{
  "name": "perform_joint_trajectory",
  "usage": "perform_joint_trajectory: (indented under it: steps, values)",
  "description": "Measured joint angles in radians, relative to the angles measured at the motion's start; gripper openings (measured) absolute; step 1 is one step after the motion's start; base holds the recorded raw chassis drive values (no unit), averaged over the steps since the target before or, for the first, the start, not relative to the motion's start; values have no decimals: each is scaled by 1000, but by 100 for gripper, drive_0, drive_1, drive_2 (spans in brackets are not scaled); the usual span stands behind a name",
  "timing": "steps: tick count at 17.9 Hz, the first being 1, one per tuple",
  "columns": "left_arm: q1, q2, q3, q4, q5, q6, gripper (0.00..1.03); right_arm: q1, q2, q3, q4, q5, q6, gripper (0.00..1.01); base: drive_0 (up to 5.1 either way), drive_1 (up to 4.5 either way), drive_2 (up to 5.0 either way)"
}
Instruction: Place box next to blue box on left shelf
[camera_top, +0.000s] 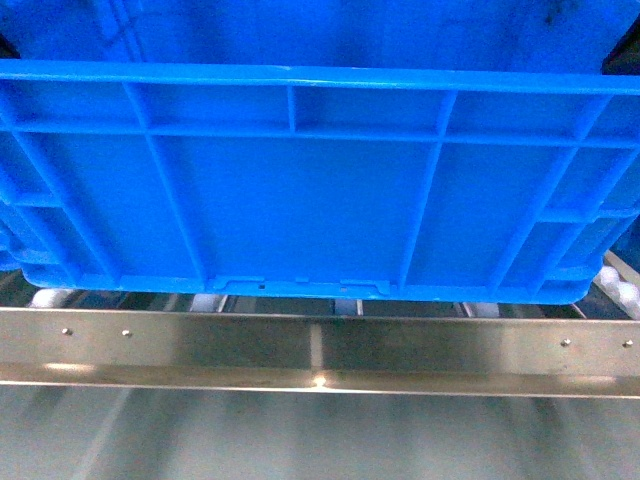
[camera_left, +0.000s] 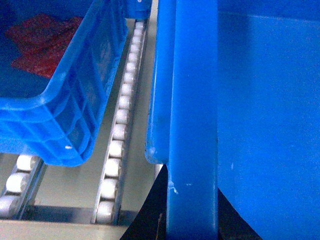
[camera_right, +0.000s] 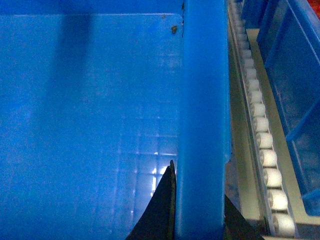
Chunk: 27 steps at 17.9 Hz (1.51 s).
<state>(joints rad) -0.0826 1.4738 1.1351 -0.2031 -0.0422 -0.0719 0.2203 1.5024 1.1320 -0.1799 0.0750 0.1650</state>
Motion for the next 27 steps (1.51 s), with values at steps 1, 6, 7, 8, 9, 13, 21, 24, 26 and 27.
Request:
perform_joint_trajectory:
  steps: [1, 6, 7, 8, 9, 13, 21, 24, 26, 27]
  values:
    - [0, 0, 0, -1, 0, 0, 6, 0, 0, 0, 0, 0, -1, 8, 21, 448, -406]
    - [0, 3, 0, 0, 1, 0, 6, 0, 0, 0, -3, 0, -1, 8, 21, 448, -406]
    - [0, 3, 0, 2, 1, -1, 6, 0, 0, 0, 0, 1, -1, 8, 21, 448, -406]
    - [0, 3, 0, 1, 1, 0, 6, 0, 0, 0, 0, 0, -1, 8, 21, 448, -406]
    - [0, 3, 0, 0, 0, 0, 6, 0, 0, 0, -1, 0, -1, 8, 0, 0, 0]
    - [0, 3, 0, 1, 1, 0, 6, 0, 0, 0, 0, 0, -1, 8, 0, 0, 0]
    - [0, 3, 0, 1, 1, 0, 6, 0, 0, 0, -1, 0, -1, 8, 0, 0, 0]
    - [0, 3, -4, 23, -8, 3, 6, 0, 0, 0, -1, 1, -1, 8, 0, 0, 0]
    - [-34, -1, -141, 412, -44, 57, 6, 14, -21, -44, 90, 87, 83, 8, 0, 0, 0]
    - [-47, 17, -126, 351, -35, 60, 6, -8, -13, -41, 40, 40, 117, 8, 0, 0, 0]
